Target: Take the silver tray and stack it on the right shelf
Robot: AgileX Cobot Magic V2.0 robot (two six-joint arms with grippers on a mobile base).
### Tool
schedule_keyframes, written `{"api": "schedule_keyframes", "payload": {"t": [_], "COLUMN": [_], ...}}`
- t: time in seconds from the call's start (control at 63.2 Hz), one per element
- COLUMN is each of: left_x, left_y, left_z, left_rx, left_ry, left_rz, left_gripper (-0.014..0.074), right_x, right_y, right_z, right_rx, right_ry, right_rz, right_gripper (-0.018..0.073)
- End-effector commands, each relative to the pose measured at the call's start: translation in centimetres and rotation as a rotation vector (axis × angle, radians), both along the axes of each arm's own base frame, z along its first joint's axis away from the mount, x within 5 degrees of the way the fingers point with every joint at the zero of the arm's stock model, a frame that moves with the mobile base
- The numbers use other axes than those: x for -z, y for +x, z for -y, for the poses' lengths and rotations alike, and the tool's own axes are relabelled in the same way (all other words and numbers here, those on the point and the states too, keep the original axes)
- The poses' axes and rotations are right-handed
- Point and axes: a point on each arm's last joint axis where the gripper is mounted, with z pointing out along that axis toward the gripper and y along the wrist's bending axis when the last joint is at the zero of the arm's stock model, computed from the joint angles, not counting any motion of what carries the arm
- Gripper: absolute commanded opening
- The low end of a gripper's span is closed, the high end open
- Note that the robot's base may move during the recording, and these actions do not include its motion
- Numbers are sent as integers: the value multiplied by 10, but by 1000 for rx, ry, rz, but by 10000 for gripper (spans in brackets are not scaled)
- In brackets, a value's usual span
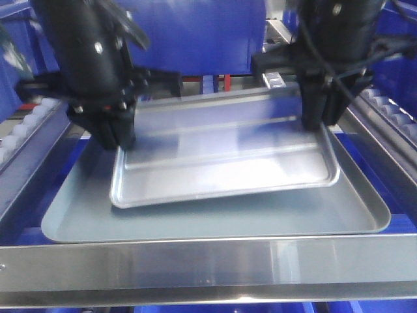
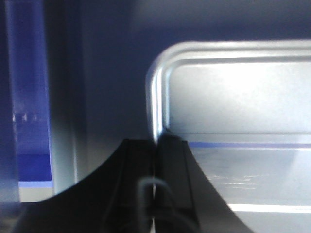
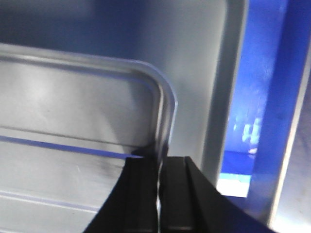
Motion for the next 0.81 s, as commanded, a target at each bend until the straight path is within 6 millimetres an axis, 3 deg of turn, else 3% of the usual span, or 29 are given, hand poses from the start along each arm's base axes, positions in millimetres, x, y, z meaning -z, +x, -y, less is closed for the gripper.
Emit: {"api": "schedule_keyframes", "payload": {"t": [0.0, 0.222, 0.301, 0.38, 0.459, 0.538, 0.665, 0.792], "left_x": [-14, -12, -12, -12, -12, -13, -20, -39], "left_y": [5, 12, 14, 15, 15, 16, 18, 19], "left_z": [-4, -9, -12, -13, -14, -14, -13, -13], "left_rx": [35, 49, 47, 59, 58, 57, 53, 53], "left_ry": [33, -39, -66, -66, -66, -68, -66, -50], "left_rz": [60, 38, 23, 19, 19, 20, 19, 18], "left_gripper": [-100, -97, -97, -82, 0, 138, 377, 444], "right_x": [-27, -27, -27, -26, -26, -26, -28, -38], "right_y": [6, 7, 7, 6, 6, 6, 5, 1], "right_z": [4, 3, 3, 4, 4, 4, 4, 7], "right_rx": [-44, -45, -44, -42, -41, -40, -40, -38], "right_ry": [-7, -5, -4, -7, -10, -12, -10, 1], "right_rz": [138, 141, 138, 133, 128, 126, 131, 154], "right_gripper": [57, 93, 191, 345, 475, 546, 552, 552]}}
